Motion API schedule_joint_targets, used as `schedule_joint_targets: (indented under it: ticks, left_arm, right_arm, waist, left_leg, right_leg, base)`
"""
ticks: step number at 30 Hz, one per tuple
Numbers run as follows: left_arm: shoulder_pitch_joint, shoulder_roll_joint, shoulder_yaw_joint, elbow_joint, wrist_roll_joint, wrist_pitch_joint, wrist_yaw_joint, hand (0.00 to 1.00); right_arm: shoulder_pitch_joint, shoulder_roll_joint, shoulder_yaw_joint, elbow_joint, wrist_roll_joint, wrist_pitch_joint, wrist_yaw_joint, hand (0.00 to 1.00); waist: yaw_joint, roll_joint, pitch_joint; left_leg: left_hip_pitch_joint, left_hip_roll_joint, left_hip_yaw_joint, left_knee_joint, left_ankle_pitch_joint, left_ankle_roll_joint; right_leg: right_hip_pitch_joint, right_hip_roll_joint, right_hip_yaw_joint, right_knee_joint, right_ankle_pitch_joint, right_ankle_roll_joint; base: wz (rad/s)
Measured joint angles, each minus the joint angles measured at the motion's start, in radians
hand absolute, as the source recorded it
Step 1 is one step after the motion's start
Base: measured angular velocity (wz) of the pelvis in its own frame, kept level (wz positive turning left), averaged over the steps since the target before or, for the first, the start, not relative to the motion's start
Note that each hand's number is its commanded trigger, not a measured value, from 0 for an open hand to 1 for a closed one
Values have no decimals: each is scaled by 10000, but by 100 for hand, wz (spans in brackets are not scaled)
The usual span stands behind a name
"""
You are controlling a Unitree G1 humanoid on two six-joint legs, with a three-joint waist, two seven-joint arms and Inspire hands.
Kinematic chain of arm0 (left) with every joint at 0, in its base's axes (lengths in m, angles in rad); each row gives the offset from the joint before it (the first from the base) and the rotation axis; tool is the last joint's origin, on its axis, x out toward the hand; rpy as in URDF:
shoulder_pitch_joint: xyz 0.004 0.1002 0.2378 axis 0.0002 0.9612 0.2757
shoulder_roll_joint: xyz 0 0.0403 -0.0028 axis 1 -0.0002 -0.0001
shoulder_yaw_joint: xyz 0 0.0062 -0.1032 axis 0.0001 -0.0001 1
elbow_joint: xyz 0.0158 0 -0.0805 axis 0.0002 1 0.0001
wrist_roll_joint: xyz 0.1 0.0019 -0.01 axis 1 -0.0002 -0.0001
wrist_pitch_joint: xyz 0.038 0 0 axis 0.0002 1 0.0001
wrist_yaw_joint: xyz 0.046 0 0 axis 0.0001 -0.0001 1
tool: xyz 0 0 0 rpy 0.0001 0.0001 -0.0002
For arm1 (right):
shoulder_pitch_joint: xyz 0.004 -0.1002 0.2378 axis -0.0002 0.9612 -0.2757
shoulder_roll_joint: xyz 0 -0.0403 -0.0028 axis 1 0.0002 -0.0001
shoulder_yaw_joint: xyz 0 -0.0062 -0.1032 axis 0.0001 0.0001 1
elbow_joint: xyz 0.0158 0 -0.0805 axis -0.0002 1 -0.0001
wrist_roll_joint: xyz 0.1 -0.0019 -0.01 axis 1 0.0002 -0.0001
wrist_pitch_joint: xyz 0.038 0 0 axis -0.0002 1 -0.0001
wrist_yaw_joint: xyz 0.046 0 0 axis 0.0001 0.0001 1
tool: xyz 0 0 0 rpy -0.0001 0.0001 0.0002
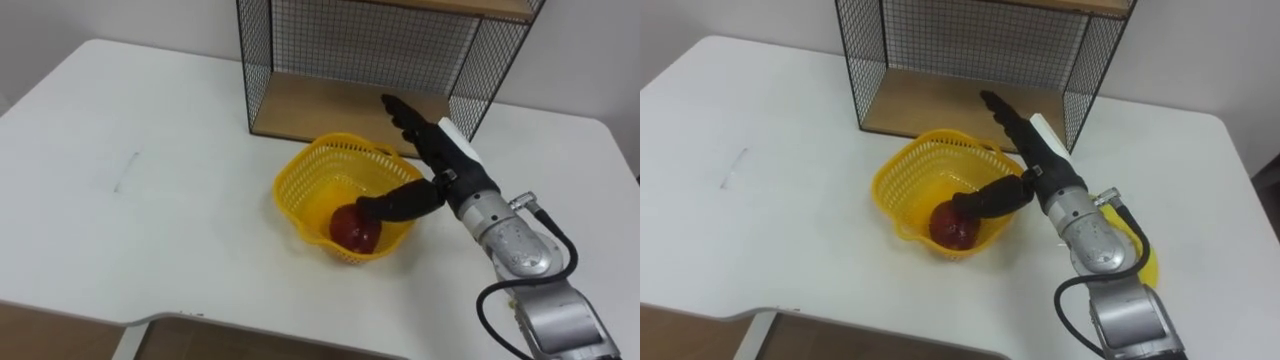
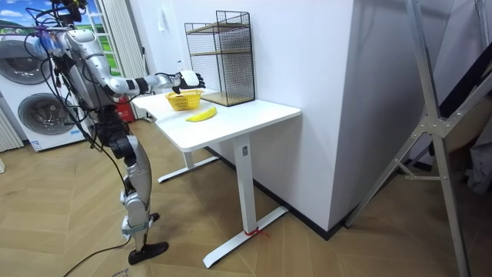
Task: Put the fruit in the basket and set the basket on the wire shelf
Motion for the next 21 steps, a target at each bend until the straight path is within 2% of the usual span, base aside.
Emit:
schedule_joint_targets:
  ticks: [5,6,9,14,17,21]
  left_arm:
    - [1,6,90,19,-24,5,0,0]
    - [2,6,91,16,-32,8,0,0]
    - [10,5,93,17,-34,9,-1,0]
    - [51,9,178,25,-35,-1,-1,0]
    - [150,-1,172,66,-48,-41,0,0]
    - [281,-38,376,357,-35,-213,0,0]
  right_arm:
    - [0,0,0,-1,7,0,3,0]
    - [1,0,0,-1,61,0,3,0]
    - [1,2,-3,-2,414,1,-7,0]
    - [1,-1,-58,-3,944,1,-111,0]
    - [1,-9,-311,2,1499,-8,-265,0]
    - [1,-23,-923,98,2223,-207,-917,0]
  waist:
    - [-17,-5,-24]
    - [-61,-42,-57]
    - [-119,-21,-79]
    - [-231,22,-91]
    - [-264,33,-85]
    - [-390,15,-80]
  left_leg:
    - [-16,0,-2,19,0,0]
    - [-11,0,-4,39,0,0]
    - [9,1,-9,163,-1,1]
    - [11,4,-10,208,-1,1]
    - [67,4,-14,200,-1,2]
    - [212,3,-44,167,-3,3]
  right_leg:
    - [-8,1,-2,0,0,0]
    - [3,0,-13,1,0,0]
    - [43,-2,-27,3,0,-1]
    - [65,-3,-21,15,3,-4]
    - [129,-3,-15,30,6,-9]
    - [248,-4,-59,1,5,-8]
  base:
    - [0]
    - [0]
    - [0]
    - [0]
    - [0]
    - [1]
